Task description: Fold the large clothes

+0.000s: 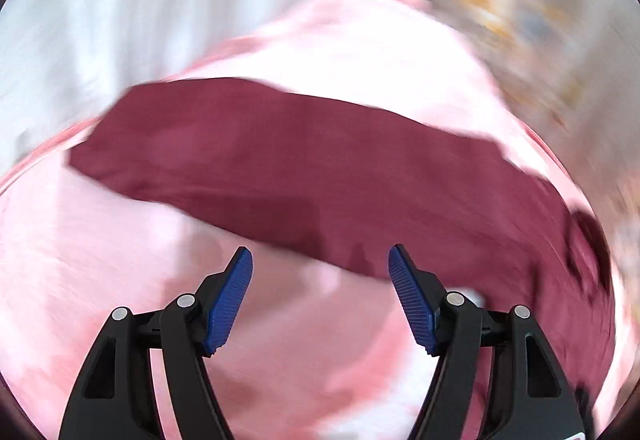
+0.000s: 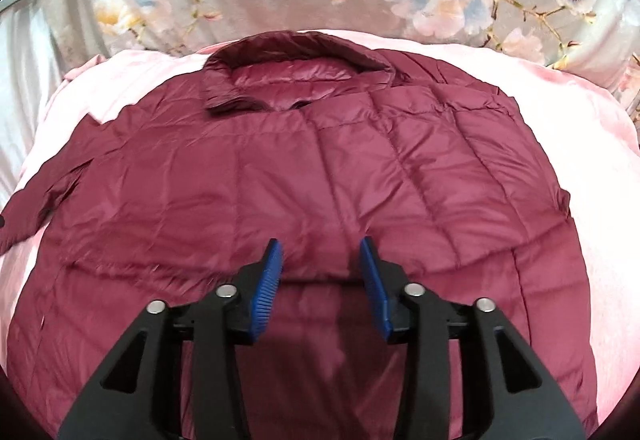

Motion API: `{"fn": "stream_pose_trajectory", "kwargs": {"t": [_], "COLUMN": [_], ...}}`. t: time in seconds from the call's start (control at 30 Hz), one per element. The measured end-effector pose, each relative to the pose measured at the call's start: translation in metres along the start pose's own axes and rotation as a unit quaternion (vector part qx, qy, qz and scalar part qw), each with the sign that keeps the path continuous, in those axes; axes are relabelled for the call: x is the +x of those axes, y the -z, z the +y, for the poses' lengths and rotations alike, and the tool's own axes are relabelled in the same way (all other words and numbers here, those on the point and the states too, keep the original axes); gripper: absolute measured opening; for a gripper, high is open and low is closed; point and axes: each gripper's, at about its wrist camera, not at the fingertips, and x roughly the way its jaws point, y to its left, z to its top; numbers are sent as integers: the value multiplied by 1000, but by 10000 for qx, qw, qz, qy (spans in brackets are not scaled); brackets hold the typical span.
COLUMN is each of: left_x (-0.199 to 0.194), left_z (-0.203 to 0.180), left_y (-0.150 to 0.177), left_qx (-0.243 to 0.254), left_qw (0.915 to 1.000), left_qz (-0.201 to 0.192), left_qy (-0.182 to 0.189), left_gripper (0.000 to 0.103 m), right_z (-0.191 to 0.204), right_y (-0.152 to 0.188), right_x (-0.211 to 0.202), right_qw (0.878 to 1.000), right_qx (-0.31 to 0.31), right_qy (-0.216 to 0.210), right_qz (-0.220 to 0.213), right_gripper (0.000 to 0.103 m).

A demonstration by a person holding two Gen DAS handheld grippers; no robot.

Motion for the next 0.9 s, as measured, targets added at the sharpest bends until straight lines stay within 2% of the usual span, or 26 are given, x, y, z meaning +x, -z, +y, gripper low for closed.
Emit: {"fn": "stream_pose_trajectory", "kwargs": {"t": [0.1,0.2,0.27,0.3,0.33,0.37,0.4,0.43,0.57,0.63,0.77,0.83,0.87,0.9], "left_x": [9,16,24,27,28,29,28,25,-17,-49,-103,-126,-131,-137], "left_z": [52,80,87,88,88,82,77,69,8,-41,-150,-211,-230,-260], "left_y": [-26,-43,-51,-52,-54,-55,-58,-59,-57,-51,-22,9,20,42], "left_qx": [-707,-1033,-1072,-1085,-1076,-970,-856,-736,54,517,1446,1982,2135,2367], "left_qw": [9973,9941,9938,9936,9937,9946,9958,9969,9985,9943,9743,9572,9513,9417], "left_qz": [28,-45,-28,2,0,-18,-27,-63,-539,-788,-974,-893,-835,-691], "left_qy": [-182,-332,-291,-308,-314,-359,-329,-273,77,499,1426,1909,2062,2287], "left_gripper": [68,68,66,55,35,23,4,1,0,0,0,0,0,0], "right_z": [4,5,4,4,4,4,4,4,4,1,-10,-16,-19,-22], "right_y": [2,2,2,2,3,3,3,3,4,4,3,4,5,5], "right_x": [0,4,6,6,7,7,7,7,5,0,-16,-27,-32,-35], "right_qw": [9999,9997,9997,9997,9997,9997,9997,9996,9996,9997,9989,9986,9985,9985], "right_qx": [-82,-83,-59,-46,-38,-34,-32,-32,-8,79,310,330,327,318], "right_qy": [134,194,196,204,214,221,228,238,268,246,193,215,236,244], "right_qz": [-11,75,103,118,123,128,129,123,53,-43,-291,-340,-358,-377], "right_gripper": [48,49,50,51,52,52,52,52,52,52,52,52,52,52]}}
